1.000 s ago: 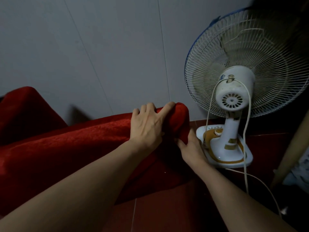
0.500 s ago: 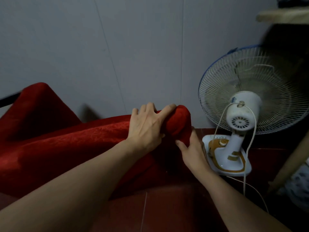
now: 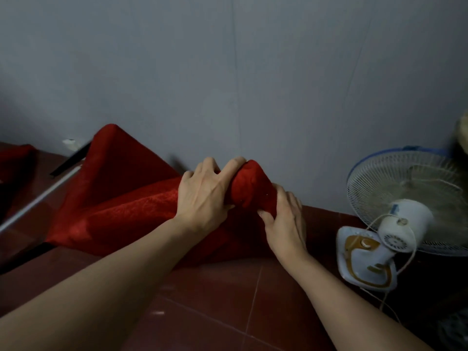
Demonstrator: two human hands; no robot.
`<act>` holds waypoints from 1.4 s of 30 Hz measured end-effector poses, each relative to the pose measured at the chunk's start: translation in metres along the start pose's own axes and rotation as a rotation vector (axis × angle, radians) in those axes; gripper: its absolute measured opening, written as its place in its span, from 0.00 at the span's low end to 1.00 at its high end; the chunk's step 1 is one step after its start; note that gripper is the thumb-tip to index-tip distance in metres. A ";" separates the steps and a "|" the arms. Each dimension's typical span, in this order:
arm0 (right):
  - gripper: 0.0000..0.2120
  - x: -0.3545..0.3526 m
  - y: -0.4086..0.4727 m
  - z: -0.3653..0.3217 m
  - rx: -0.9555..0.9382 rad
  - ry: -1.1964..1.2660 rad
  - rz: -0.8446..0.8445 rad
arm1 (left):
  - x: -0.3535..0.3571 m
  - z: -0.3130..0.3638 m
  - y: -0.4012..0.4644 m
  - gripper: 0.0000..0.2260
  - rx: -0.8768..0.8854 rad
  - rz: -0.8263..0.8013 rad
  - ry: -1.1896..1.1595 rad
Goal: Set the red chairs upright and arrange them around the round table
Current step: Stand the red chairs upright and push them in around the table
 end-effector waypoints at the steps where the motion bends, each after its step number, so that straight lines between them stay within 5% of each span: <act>1: 0.27 0.000 0.000 -0.021 -0.021 -0.015 -0.009 | -0.015 -0.014 -0.002 0.39 -0.026 0.004 0.001; 19: 0.25 0.055 -0.040 -0.377 -0.497 -0.246 -0.176 | -0.228 -0.266 -0.093 0.33 -0.437 0.057 -0.171; 29: 0.22 0.119 -0.091 -0.532 -0.647 -0.301 -0.310 | -0.318 -0.381 -0.162 0.40 -0.493 0.148 -0.156; 33: 0.22 0.140 -0.106 -0.570 -0.689 -0.284 -0.346 | -0.336 -0.410 -0.176 0.32 -0.556 0.087 -0.013; 38: 0.33 0.166 -0.106 -0.575 -0.685 -0.296 -0.597 | -0.352 -0.450 -0.199 0.25 -0.711 0.113 0.069; 42: 0.38 0.177 -0.095 -0.549 -0.584 -0.442 -0.721 | -0.358 -0.466 -0.201 0.25 -0.637 0.089 0.260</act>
Point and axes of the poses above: each hand's wrist, its own y-axis towards the middle knuckle, its own x-axis out of the palm, z = x × y, the point moved 10 cm from there along y, towards the middle knuckle, and after that the axes turned 4 degrees about x, right-handed, at the moved point
